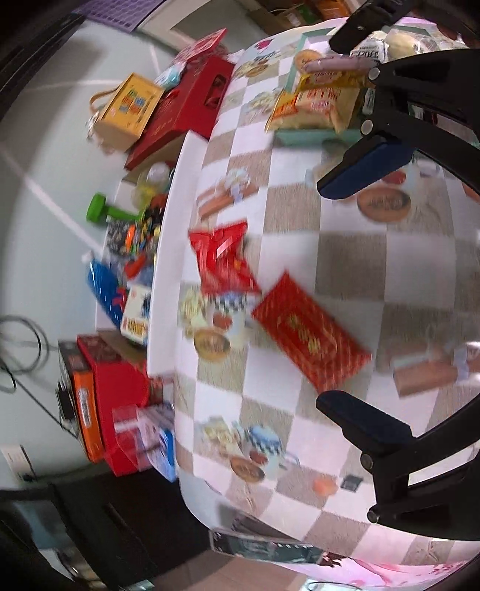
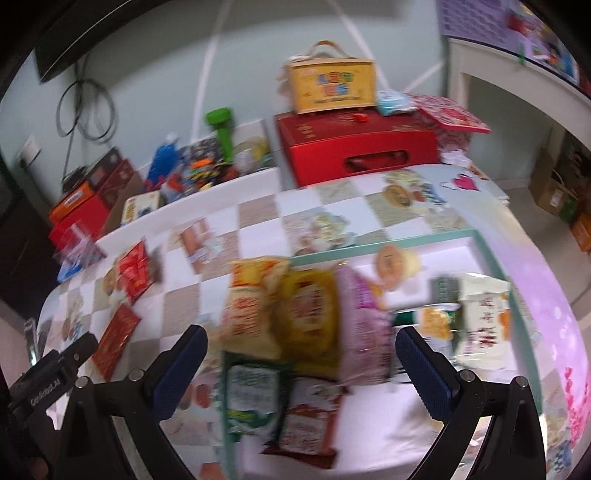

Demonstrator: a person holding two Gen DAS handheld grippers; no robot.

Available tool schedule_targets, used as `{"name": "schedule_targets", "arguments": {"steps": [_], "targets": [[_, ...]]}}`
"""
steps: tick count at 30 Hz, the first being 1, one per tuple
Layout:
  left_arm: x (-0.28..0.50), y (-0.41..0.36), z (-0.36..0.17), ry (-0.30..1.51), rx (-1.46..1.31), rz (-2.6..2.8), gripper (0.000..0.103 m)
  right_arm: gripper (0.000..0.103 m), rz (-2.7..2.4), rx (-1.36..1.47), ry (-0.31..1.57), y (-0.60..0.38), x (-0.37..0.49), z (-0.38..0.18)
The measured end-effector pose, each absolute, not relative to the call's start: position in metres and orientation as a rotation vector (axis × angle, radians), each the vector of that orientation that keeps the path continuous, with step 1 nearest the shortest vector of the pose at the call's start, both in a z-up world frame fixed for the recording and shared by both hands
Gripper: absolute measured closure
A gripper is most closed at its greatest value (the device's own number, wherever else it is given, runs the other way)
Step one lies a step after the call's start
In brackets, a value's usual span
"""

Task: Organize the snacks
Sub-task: 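Withdraw both tools from the tray toward the red packets on the table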

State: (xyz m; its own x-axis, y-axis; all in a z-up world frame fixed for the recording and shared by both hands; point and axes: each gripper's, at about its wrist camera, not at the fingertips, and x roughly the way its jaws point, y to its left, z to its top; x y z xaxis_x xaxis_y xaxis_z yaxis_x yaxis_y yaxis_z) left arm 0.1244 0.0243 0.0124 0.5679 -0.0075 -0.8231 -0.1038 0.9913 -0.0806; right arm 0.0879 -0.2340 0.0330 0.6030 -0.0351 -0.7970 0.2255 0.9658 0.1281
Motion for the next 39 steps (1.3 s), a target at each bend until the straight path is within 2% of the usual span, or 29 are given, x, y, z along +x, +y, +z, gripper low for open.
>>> {"name": "schedule_targets", "arguments": {"steps": [15, 28, 39], "targets": [[0.116, 0.093, -0.003, 0.958, -0.218, 0.145, 0.0, 0.0, 0.072, 0.122, 0.944, -0.133, 0.106, 0.018], [0.149, 0.085, -0.029, 0.959, -0.165, 0.038, 0.0, 0.0, 0.085, 0.069, 0.946, -0.114, 0.135, 0.003], [0.173, 0.075, -0.057, 1.04, -0.119, -0.018, 0.0, 0.0, 0.07, 0.067, 0.957, -0.122, 0.157, -0.01]]}}
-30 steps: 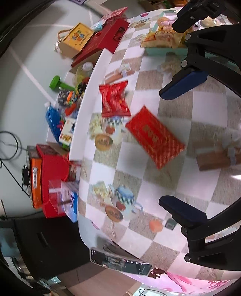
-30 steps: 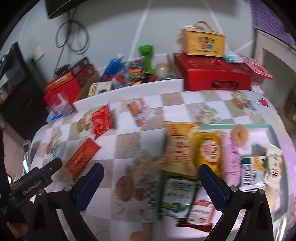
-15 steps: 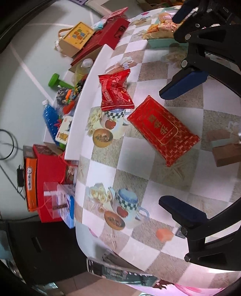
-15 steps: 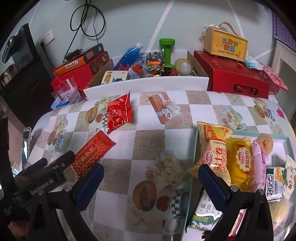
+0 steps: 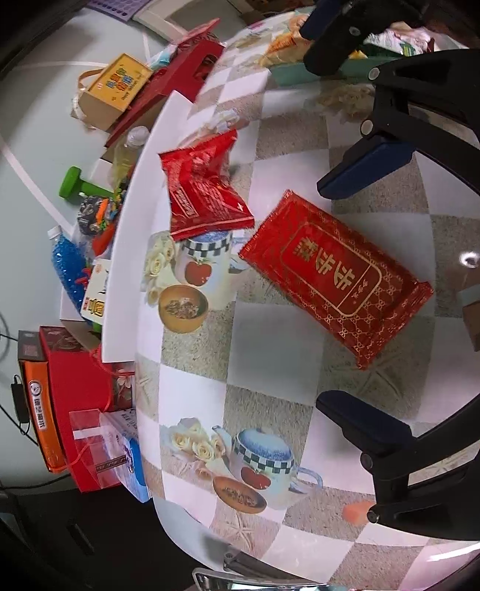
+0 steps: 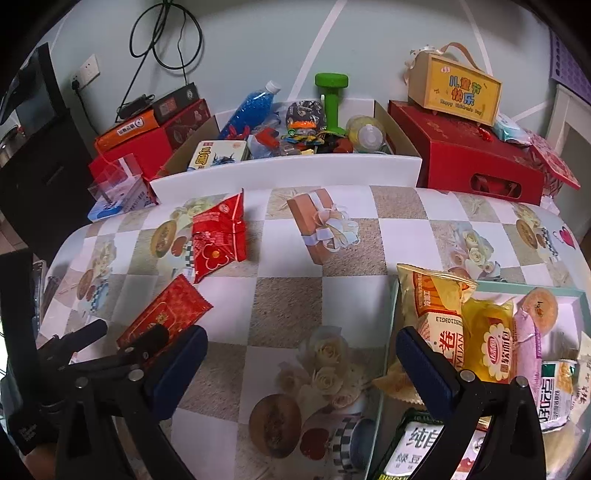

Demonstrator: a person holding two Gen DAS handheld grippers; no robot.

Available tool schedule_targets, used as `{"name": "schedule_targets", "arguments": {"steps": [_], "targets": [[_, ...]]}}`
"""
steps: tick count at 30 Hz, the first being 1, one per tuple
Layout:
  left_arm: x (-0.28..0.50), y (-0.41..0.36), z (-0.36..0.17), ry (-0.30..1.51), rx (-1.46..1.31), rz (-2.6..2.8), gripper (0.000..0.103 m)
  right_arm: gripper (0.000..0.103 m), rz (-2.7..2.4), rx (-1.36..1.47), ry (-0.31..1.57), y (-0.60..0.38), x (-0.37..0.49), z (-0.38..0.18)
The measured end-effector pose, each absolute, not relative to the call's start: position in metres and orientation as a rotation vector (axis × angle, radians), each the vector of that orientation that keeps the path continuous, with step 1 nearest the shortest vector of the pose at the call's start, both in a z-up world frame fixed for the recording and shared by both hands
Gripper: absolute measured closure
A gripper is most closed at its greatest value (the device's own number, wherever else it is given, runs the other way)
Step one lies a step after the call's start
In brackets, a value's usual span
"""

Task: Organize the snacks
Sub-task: 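Withdraw both tools from the tray toward the red packets on the table, then grasp the red rectangular cake packet with the left tool while the right tool grasps the red candy bag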

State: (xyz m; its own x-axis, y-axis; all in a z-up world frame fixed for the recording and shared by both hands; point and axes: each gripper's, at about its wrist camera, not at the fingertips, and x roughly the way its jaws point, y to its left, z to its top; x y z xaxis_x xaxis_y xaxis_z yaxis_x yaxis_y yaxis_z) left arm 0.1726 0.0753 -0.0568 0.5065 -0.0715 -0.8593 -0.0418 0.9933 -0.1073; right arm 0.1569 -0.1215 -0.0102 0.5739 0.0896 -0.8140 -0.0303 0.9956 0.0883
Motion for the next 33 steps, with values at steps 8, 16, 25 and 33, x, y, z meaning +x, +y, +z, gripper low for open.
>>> {"name": "schedule_targets", "arguments": {"steps": [8, 16, 25, 33], "targets": [[0.178, 0.066, -0.069, 1.07, -0.051, -0.042, 0.0, 0.0, 0.06, 0.065, 0.973, -0.122, 0.159, -0.018], [0.178, 0.079, -0.071, 1.067, -0.038, 0.041, 0.001, 0.0, 0.058, 0.045, 0.976, -0.118, 0.159, -0.019], [0.174, 0.113, -0.06, 1.028, -0.139, 0.063, 0.028, 0.0, 0.073, 0.028, 0.969, -0.106, 0.157, -0.017], [0.173, 0.13, -0.058, 0.995, -0.227, 0.058, 0.043, 0.0, 0.092, 0.01, 0.973, -0.094, 0.157, -0.019]]}}
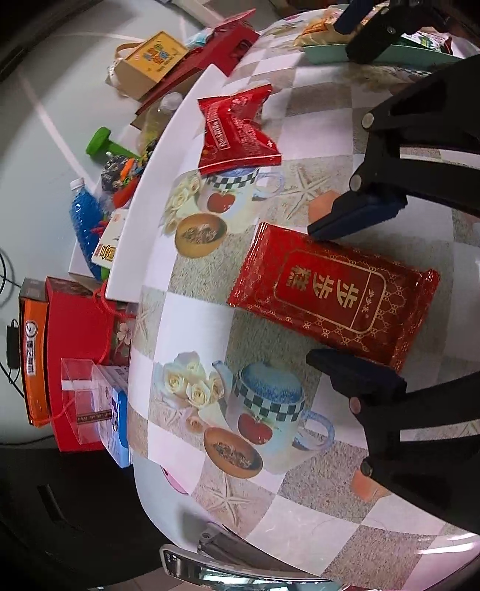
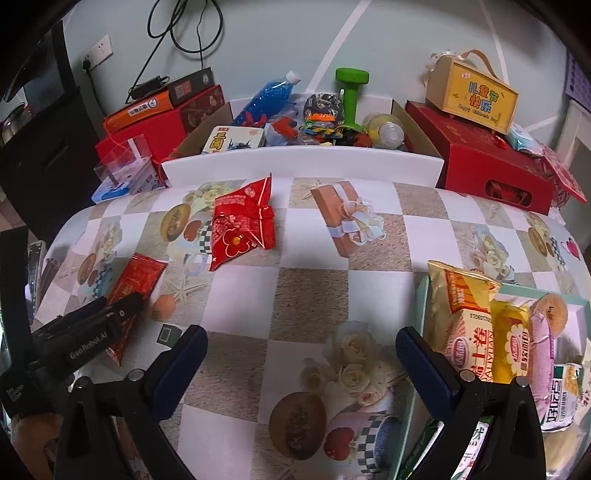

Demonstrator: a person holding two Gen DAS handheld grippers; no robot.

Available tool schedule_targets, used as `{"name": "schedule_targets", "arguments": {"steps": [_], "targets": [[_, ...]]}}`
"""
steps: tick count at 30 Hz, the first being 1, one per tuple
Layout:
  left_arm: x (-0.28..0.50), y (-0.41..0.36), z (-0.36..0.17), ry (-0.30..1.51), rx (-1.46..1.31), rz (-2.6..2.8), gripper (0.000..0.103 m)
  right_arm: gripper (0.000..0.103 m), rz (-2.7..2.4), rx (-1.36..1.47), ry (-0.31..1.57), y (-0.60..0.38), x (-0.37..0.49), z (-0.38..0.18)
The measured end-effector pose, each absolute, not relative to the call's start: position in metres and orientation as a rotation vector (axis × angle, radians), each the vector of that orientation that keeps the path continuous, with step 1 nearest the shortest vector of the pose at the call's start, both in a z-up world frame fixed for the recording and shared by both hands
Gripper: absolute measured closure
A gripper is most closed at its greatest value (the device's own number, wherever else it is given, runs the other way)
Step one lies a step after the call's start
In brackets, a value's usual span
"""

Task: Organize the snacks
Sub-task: 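Grasp the red rectangular cake packet with the left tool while the right tool grasps the red candy bag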

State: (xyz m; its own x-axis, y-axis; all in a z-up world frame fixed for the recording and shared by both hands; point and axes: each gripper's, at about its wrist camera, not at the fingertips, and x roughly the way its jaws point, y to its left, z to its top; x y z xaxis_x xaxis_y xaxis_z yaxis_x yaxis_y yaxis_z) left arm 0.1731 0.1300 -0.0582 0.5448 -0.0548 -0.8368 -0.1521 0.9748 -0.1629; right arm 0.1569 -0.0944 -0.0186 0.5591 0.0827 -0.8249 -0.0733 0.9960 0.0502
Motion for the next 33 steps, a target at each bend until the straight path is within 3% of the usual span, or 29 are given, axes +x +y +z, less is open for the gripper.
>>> {"name": "schedule_targets", "arguments": {"steps": [3, 6, 9, 16, 21, 26, 33], "targets": [[0.172, 0.136, -0.058, 0.984, -0.245, 0.071, 0.053, 0.0, 0.096, 0.009, 0.981, -0.091, 0.159, -0.019], [0.17, 0.145, -0.058, 0.965, -0.289, 0.078, 0.072, 0.0, 0.12, 0.024, 0.981, -0.085, 0.162, -0.016], [0.167, 0.155, -0.059, 0.952, -0.345, 0.069, 0.08, 0.0, 0.152, 0.061, 0.979, -0.078, 0.169, -0.01], [0.168, 0.156, -0.059, 0.958, -0.353, 0.063, 0.08, 0.0, 0.183, 0.091, 0.958, -0.068, 0.195, 0.002], [0.168, 0.16, -0.06, 0.963, -0.377, 0.054, 0.077, 0.0, 0.181, 0.127, 0.982, -0.07, 0.228, -0.003], [0.169, 0.157, -0.059, 0.967, -0.368, 0.031, 0.054, 0.001, 0.193, 0.149, 1.034, -0.064, 0.253, -0.022], [0.173, 0.148, -0.059, 0.977, -0.36, -0.004, 0.039, 0.021, 0.194, 0.181, 1.092, -0.061, 0.269, -0.047]]}}
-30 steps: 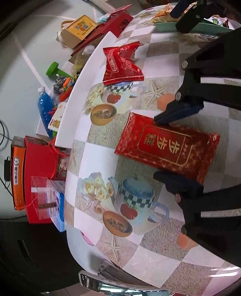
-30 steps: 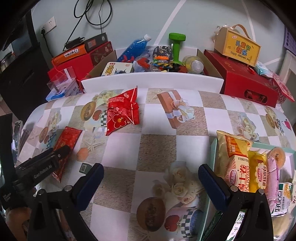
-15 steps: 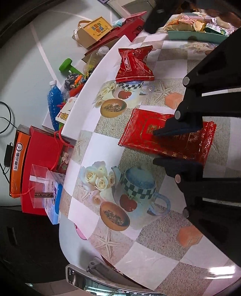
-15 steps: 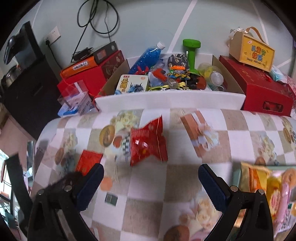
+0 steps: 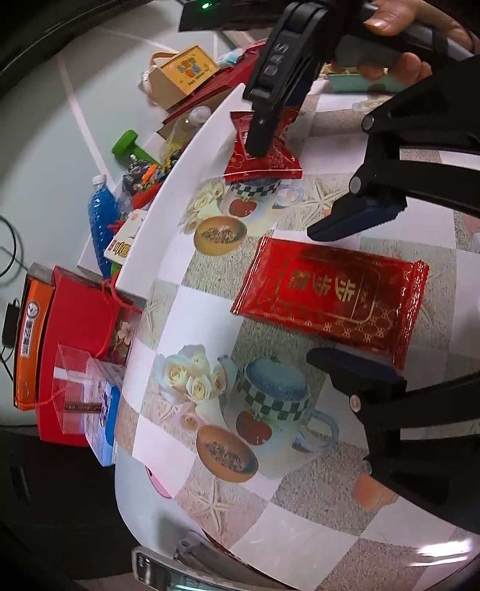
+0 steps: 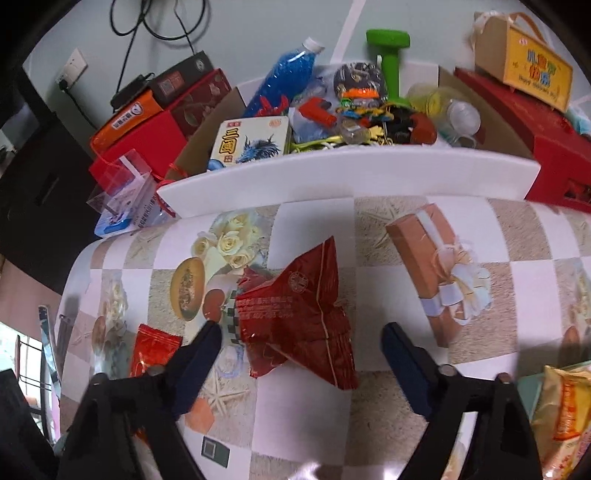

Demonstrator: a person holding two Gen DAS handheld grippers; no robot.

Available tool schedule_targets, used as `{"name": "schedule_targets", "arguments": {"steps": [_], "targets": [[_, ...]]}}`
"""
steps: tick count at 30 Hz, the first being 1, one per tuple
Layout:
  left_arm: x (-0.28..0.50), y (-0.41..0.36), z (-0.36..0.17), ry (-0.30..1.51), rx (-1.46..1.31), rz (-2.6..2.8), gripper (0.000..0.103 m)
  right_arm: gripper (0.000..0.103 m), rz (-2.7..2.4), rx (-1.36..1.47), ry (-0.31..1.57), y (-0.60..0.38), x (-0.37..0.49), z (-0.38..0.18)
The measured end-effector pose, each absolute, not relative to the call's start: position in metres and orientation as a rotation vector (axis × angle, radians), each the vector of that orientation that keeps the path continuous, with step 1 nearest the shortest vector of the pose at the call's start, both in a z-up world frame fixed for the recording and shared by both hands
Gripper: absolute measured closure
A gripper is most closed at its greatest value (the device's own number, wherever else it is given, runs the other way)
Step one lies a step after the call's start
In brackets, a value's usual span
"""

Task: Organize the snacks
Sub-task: 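Grasp the red rectangular cake packet with the left tool while the right tool grasps the red candy bag, then carry both red packets over the teal tray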

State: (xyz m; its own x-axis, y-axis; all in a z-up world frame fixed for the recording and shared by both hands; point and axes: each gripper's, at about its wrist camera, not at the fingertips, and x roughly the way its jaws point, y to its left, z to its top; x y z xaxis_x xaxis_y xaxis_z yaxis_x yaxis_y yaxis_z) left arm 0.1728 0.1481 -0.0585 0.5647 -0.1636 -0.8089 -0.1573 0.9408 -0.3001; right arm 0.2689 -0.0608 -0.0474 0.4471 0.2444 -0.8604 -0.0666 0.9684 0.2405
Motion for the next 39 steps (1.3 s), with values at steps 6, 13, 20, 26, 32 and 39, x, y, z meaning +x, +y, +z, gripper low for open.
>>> {"name": "schedule_targets", "arguments": {"steps": [6, 13, 20, 26, 32, 39], "targets": [[0.176, 0.126, -0.061, 0.998, -0.206, 0.007, 0.031, 0.051, 0.179, 0.228, 1.1, -0.067, 0.271, -0.054], [0.177, 0.118, -0.064, 1.001, -0.134, 0.021, 0.03, 0.053, 0.176, 0.233, 1.101, -0.077, 0.257, -0.056], [0.178, 0.109, -0.069, 1.004, -0.054, 0.092, 0.03, 0.053, 0.163, 0.225, 1.098, -0.087, 0.222, -0.058], [0.176, 0.11, -0.068, 1.002, -0.062, 0.108, 0.043, 0.053, 0.129, 0.238, 1.091, -0.096, 0.185, -0.058], [0.171, 0.111, -0.066, 1.001, -0.07, 0.108, 0.054, 0.053, 0.108, 0.281, 1.094, -0.104, 0.157, -0.056], [0.159, 0.11, -0.06, 1.006, -0.101, 0.066, 0.055, 0.053, 0.099, 0.293, 1.082, -0.103, 0.132, -0.049]]}}
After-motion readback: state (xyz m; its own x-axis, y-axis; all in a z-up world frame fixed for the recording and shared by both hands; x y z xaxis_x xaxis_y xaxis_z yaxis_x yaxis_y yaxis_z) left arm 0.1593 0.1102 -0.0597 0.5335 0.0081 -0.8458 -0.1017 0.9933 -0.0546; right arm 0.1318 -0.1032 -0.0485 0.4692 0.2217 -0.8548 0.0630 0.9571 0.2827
